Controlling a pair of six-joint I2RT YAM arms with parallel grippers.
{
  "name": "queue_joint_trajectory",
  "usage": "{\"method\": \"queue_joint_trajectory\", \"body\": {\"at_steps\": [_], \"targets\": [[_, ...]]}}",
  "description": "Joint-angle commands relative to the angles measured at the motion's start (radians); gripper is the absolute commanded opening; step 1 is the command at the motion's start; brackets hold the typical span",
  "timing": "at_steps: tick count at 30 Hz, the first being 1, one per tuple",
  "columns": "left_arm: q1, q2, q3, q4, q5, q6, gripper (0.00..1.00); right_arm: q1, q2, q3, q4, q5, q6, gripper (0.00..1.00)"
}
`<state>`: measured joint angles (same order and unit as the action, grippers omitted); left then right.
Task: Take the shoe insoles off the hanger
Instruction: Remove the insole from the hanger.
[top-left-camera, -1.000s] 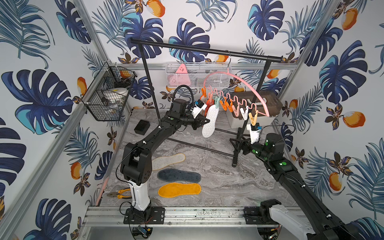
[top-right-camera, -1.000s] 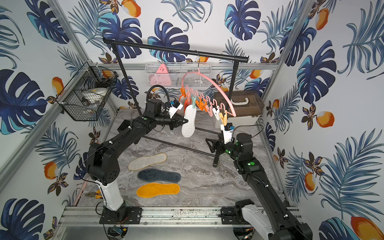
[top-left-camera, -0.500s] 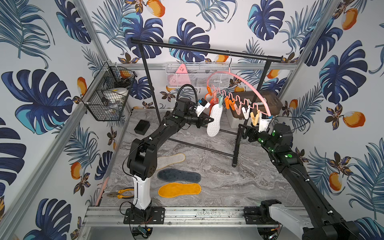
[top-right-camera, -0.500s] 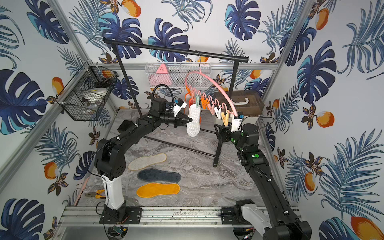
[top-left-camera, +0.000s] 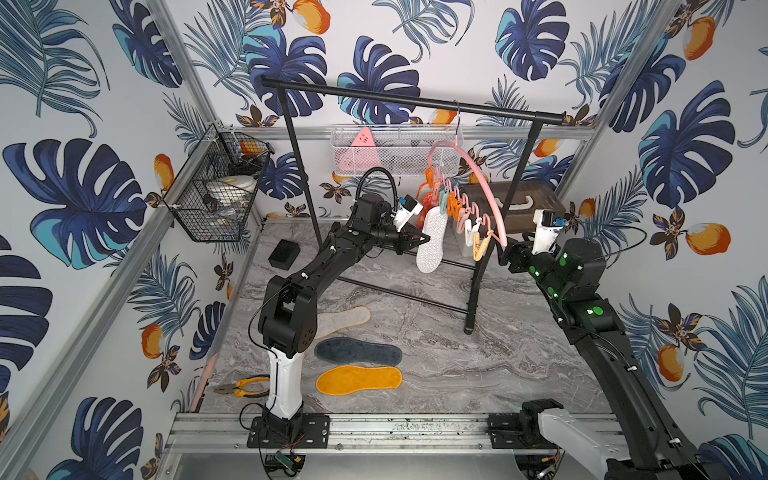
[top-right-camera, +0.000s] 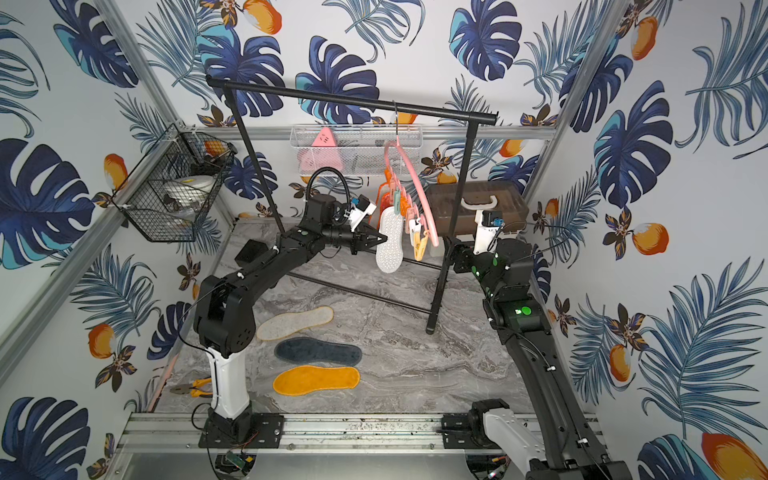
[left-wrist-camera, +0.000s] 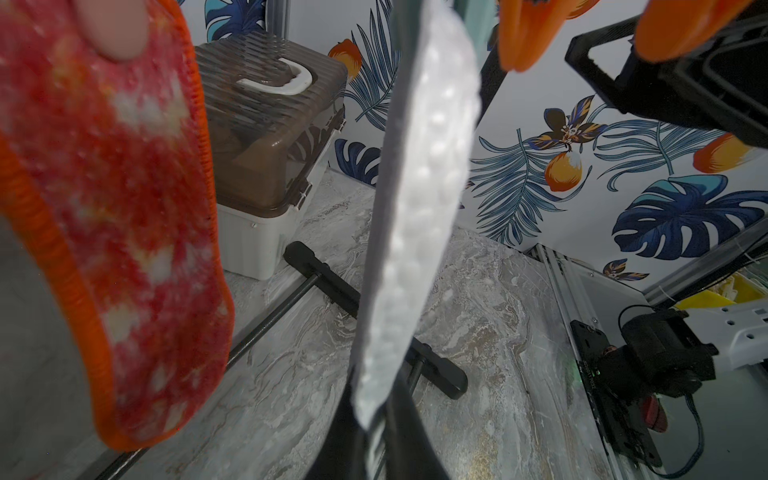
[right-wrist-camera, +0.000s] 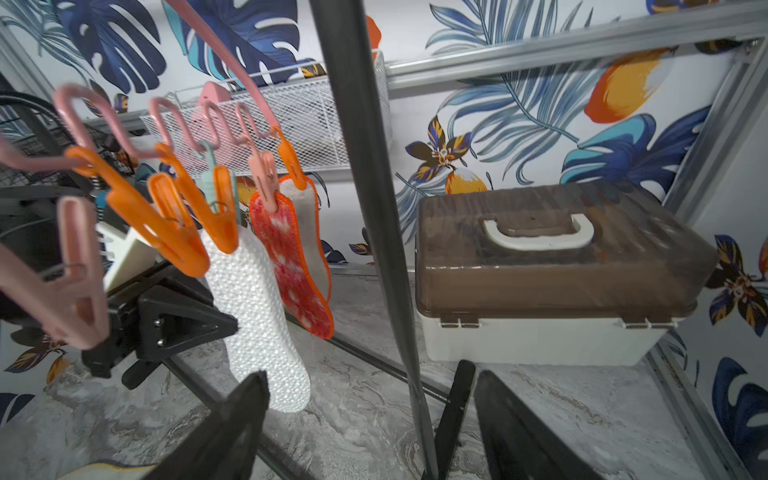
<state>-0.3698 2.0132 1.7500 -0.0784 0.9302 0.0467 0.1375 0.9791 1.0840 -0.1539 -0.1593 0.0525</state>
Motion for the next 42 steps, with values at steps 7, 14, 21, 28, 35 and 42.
{"method": "queue_joint_trajectory", "body": {"at_steps": [7, 14, 21, 28, 35, 42], "targets": [[-0.017, -0.008, 0.008, -0.023, 0.041, -0.007, 0.13, 0.012, 0.002, 0.159, -0.036, -0.382, -0.010, 0.73], [-0.019, -0.025, -0.001, -0.024, 0.074, -0.014, 0.13, 0.037, 0.051, 0.219, -0.047, -0.436, 0.014, 0.71], [-0.020, -0.057, -0.040, 0.034, 0.152, -0.074, 0.14, 0.035, 0.182, 0.291, -0.129, -0.440, 0.019, 0.71], [-0.020, -0.056, -0.046, 0.055, 0.169, -0.090, 0.14, 0.036, 0.278, 0.311, -0.071, -0.385, 0.055, 0.70], [-0.020, -0.054, -0.055, 0.122, 0.229, -0.158, 0.14, 0.040, 0.351, 0.329, -0.007, -0.373, 0.102, 0.63], [-0.020, -0.073, -0.068, 0.163, 0.263, -0.199, 0.14, 0.061, 0.395, 0.339, 0.044, -0.349, 0.125, 0.59]]}}
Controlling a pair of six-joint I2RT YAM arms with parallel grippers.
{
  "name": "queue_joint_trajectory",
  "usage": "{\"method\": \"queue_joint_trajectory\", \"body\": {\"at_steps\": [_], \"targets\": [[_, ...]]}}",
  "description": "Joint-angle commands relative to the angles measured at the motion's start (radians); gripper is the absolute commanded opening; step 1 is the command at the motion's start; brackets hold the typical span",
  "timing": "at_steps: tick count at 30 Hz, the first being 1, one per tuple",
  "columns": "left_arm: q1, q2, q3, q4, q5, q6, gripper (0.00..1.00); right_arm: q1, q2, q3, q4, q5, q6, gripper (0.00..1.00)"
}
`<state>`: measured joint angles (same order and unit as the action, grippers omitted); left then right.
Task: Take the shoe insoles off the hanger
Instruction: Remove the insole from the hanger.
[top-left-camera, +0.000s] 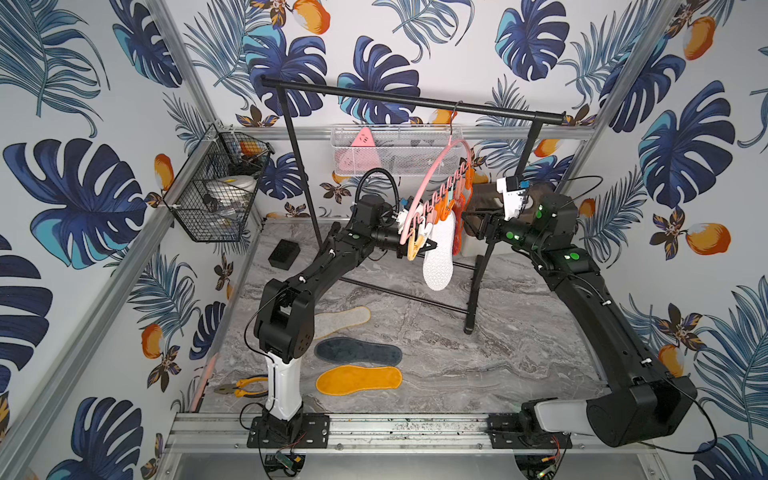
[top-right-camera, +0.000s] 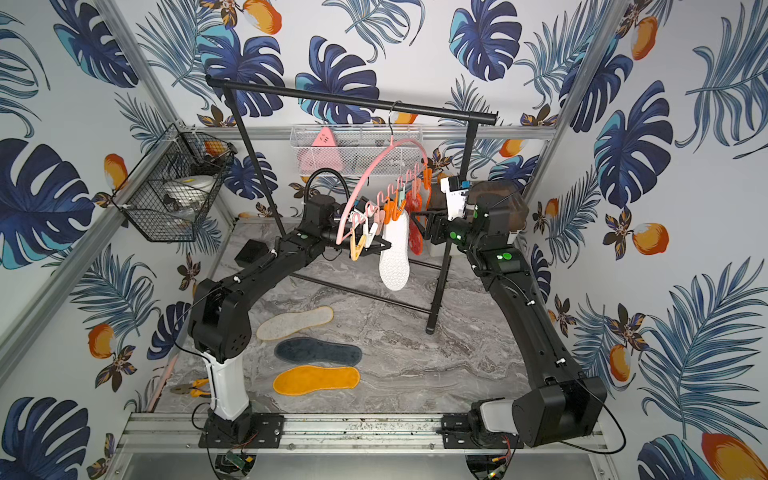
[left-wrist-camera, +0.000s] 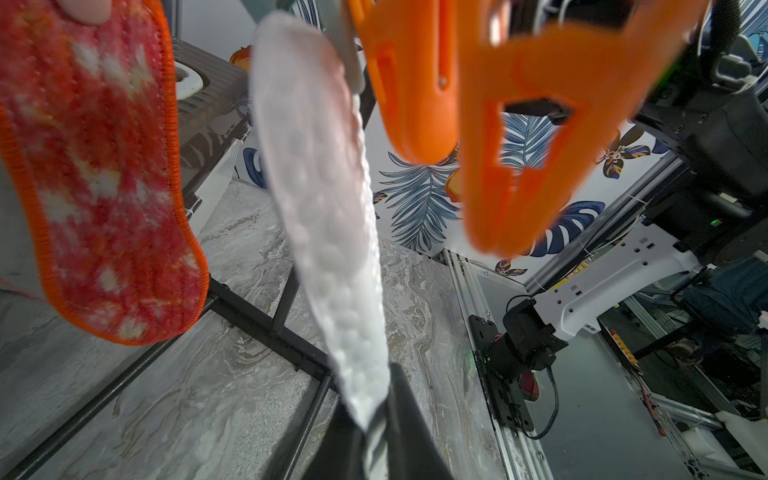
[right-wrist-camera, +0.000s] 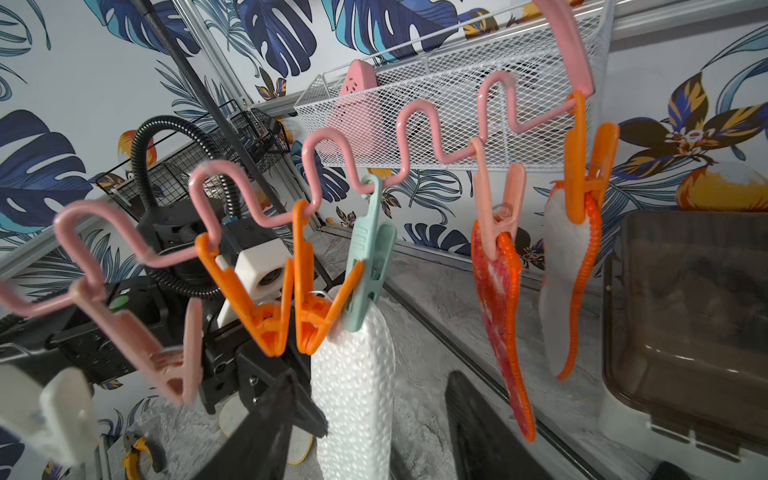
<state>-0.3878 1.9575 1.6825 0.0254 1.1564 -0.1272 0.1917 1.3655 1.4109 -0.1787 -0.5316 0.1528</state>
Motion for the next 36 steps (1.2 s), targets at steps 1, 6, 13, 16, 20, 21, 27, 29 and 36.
{"method": "queue_joint_trajectory", "body": {"at_steps": [1, 6, 13, 16, 20, 21, 27, 29, 36], "targets": [[-0.001, -0.019, -0.002, 0.058, 0.036, -0.023, 0.14, 0.012, 0.012, 0.014, 0.071, 0.033, 0.025, 0.58], [-0.002, -0.023, 0.000, 0.059, 0.037, -0.026, 0.14, 0.055, 0.029, 0.035, 0.072, 0.069, 0.005, 0.56], [-0.002, -0.027, 0.000, 0.055, 0.034, -0.026, 0.14, 0.139, 0.001, 0.059, 0.043, 0.100, -0.047, 0.61], [-0.002, -0.026, 0.000, 0.062, 0.034, -0.031, 0.14, 0.179, -0.005, 0.088, 0.003, 0.118, -0.084, 0.62], [-0.002, -0.026, 0.006, 0.064, 0.031, -0.034, 0.14, 0.222, 0.000, 0.129, -0.045, 0.135, -0.120, 0.62], [-0.002, -0.025, 0.006, 0.064, 0.031, -0.035, 0.15, 0.228, 0.002, 0.137, -0.055, 0.140, -0.127, 0.62], [-0.002, -0.024, -0.003, 0.087, 0.035, -0.052, 0.15, 0.246, 0.020, 0.170, -0.096, 0.189, -0.142, 0.62], [-0.002, -0.025, -0.004, 0.088, 0.037, -0.052, 0.15, 0.247, 0.015, 0.163, -0.099, 0.233, -0.133, 0.62], [-0.002, -0.016, -0.012, 0.136, 0.050, -0.090, 0.15, 0.226, -0.008, 0.142, -0.118, 0.249, -0.116, 0.62]]}}
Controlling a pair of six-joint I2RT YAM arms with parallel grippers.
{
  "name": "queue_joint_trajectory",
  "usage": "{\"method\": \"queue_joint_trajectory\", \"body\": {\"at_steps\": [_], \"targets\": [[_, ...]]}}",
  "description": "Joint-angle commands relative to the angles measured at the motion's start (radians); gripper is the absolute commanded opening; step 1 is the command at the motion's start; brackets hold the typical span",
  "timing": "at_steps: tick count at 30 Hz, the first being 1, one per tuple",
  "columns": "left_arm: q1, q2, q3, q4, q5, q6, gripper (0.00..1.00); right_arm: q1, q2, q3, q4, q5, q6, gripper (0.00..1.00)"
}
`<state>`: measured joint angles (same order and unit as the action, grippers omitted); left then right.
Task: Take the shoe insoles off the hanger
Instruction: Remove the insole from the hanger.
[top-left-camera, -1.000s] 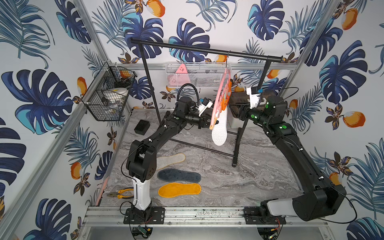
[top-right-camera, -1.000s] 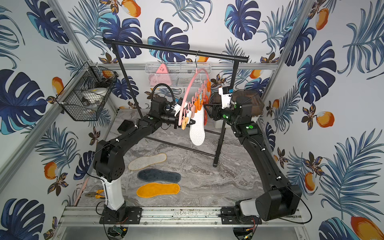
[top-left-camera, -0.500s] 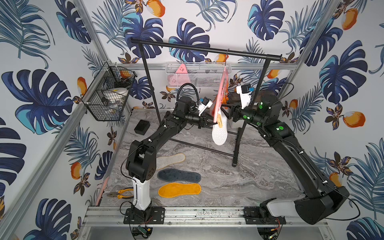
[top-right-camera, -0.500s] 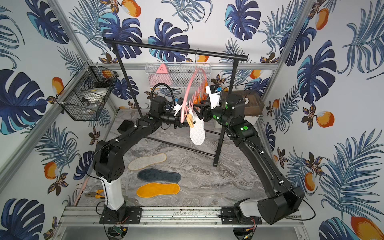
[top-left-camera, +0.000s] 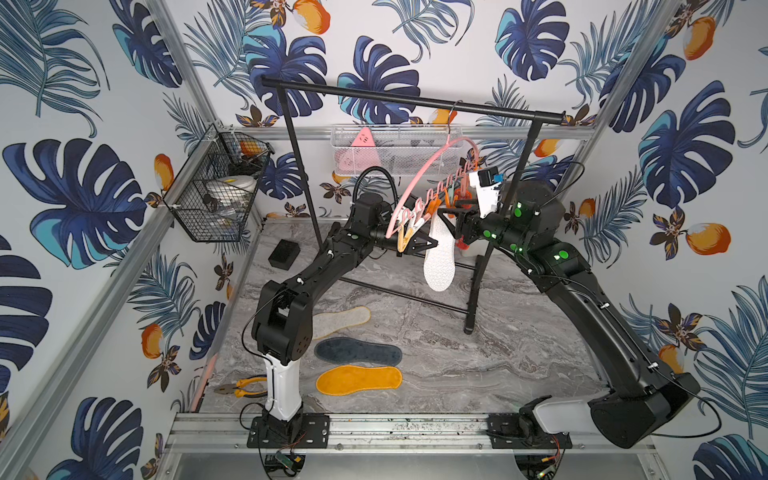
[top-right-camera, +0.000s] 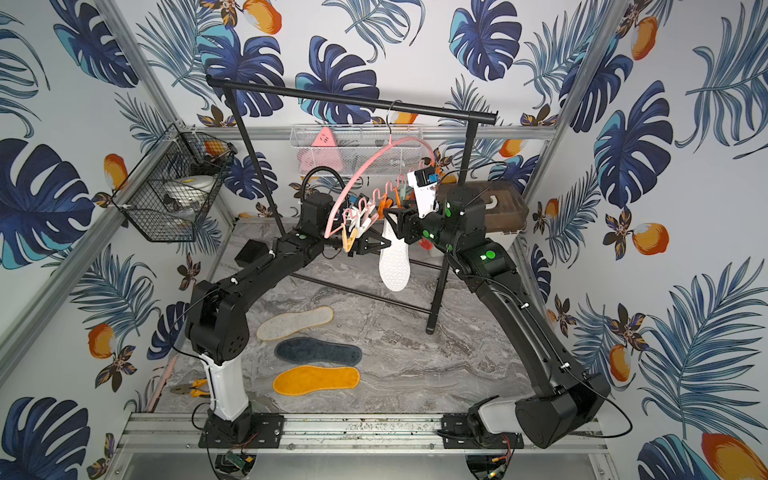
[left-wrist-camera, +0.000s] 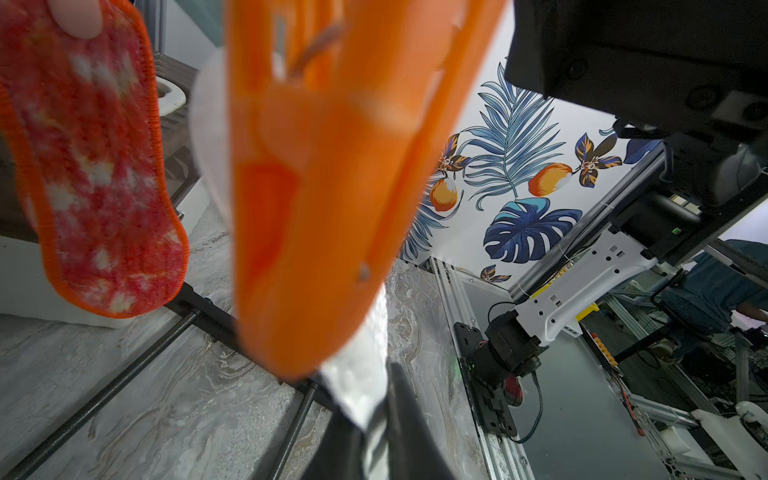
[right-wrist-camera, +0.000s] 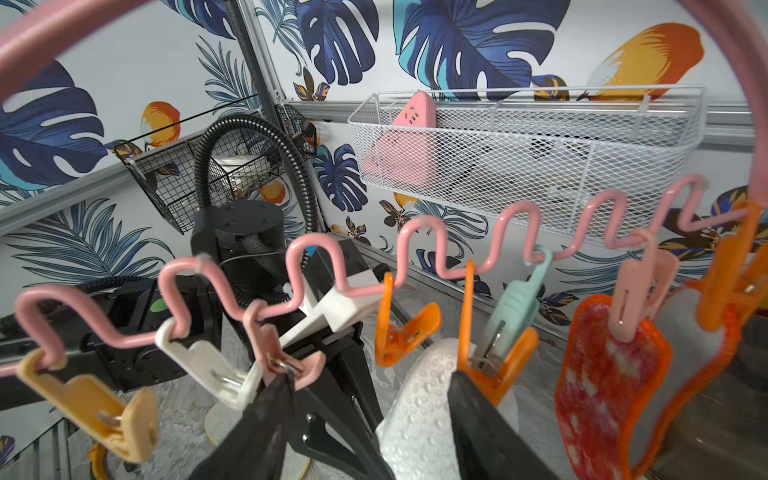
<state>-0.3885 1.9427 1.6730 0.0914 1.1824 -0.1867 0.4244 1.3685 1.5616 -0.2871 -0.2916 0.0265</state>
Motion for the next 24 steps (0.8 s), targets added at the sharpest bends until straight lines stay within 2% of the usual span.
{"method": "queue_joint_trajectory", "body": {"at_steps": [1, 5, 10, 19, 24], "targets": [[-0.001, 0.004, -0.003, 0.086, 0.028, -0.043, 0.15, -0.018, -0.016, -0.015, -0.003, -0.002, 0.026, 0.62], [-0.001, 0.016, -0.007, 0.145, 0.034, -0.092, 0.15, -0.057, -0.026, -0.035, 0.010, -0.032, 0.062, 0.62], [-0.001, 0.030, -0.009, 0.201, 0.046, -0.138, 0.15, -0.073, -0.026, -0.046, 0.012, -0.007, 0.066, 0.62], [-0.001, 0.062, -0.037, 0.443, 0.061, -0.311, 0.16, -0.070, -0.023, -0.025, 0.023, -0.109, 0.048, 0.61], [-0.006, 0.081, -0.021, 0.457, 0.052, -0.332, 0.16, -0.032, -0.017, 0.005, -0.009, -0.123, 0.021, 0.61]]}}
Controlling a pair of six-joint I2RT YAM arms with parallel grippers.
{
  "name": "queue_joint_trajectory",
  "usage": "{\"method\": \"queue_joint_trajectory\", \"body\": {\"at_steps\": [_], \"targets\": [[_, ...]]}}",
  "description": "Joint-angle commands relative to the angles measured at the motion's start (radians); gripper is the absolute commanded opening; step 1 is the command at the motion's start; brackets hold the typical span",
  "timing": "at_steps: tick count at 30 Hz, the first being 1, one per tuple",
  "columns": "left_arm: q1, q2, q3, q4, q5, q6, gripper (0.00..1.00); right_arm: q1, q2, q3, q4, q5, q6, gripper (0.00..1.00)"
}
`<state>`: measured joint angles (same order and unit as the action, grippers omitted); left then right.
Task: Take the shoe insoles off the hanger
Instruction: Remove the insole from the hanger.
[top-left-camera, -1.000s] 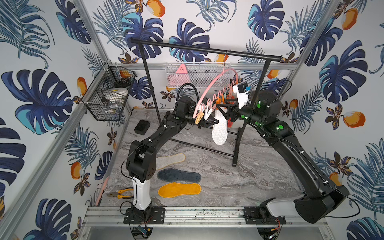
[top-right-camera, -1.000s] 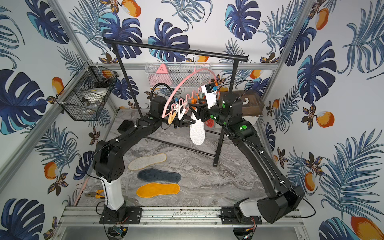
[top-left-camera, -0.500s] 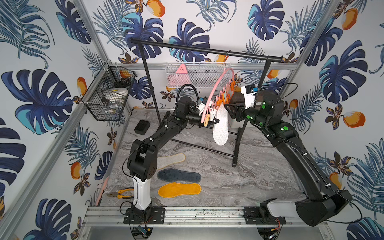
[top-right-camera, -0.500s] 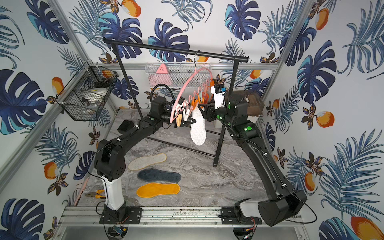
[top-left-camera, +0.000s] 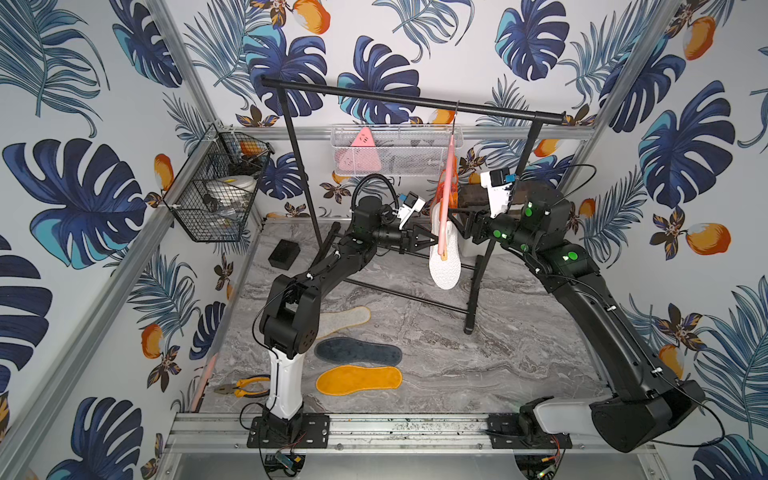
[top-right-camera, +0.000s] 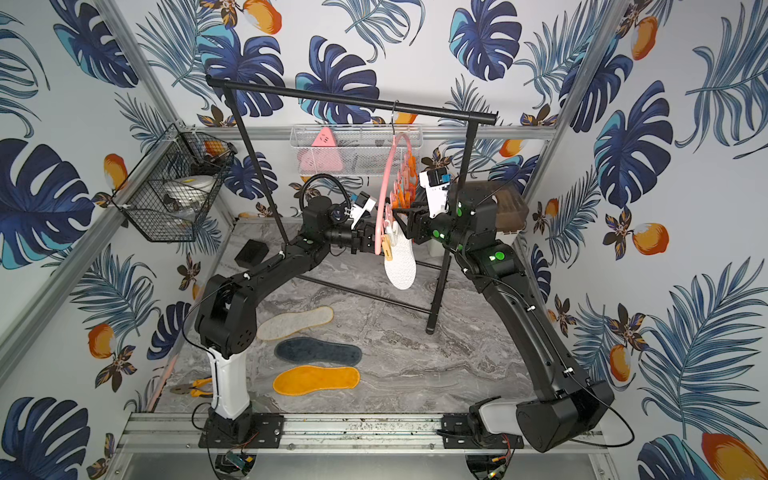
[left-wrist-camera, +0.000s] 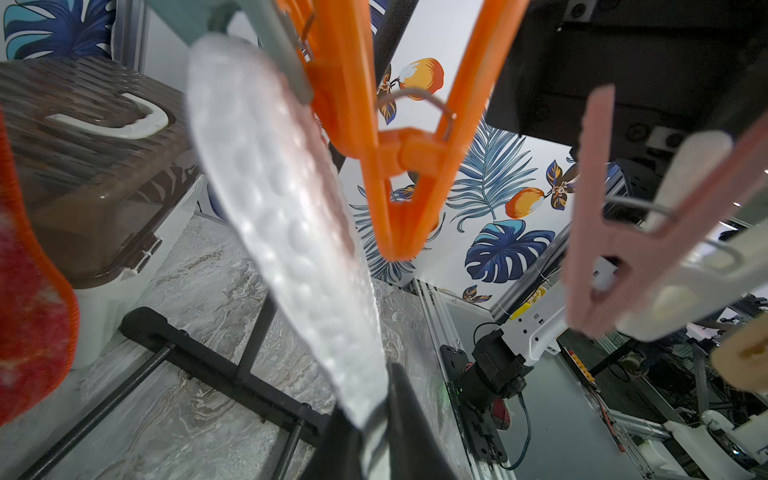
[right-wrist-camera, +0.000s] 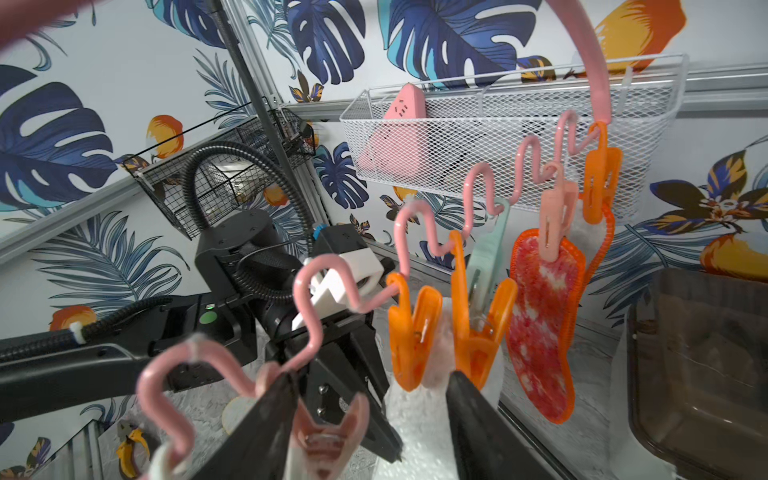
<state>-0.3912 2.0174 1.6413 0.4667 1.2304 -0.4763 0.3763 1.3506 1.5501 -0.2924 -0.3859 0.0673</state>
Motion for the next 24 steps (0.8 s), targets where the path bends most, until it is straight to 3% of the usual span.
{"method": "queue_joint_trajectory", "body": {"at_steps": [1, 9, 19, 24], "targets": [[-0.006, 0.009, 0.015, 0.086, 0.004, -0.046, 0.16, 0.023, 0.002, 0.021, -0.007, -0.028, -0.024, 0.61], [-0.011, 0.053, 0.022, 0.190, 0.000, -0.121, 0.18, 0.035, 0.012, 0.034, -0.018, -0.023, -0.026, 0.61], [-0.018, 0.144, 0.075, 0.265, -0.005, -0.169, 0.19, 0.033, -0.015, -0.010, -0.039, 0.116, -0.039, 0.61], [-0.020, 0.176, 0.092, 0.285, 0.006, -0.182, 0.19, 0.013, -0.043, -0.078, -0.027, 0.118, -0.048, 0.63]]}}
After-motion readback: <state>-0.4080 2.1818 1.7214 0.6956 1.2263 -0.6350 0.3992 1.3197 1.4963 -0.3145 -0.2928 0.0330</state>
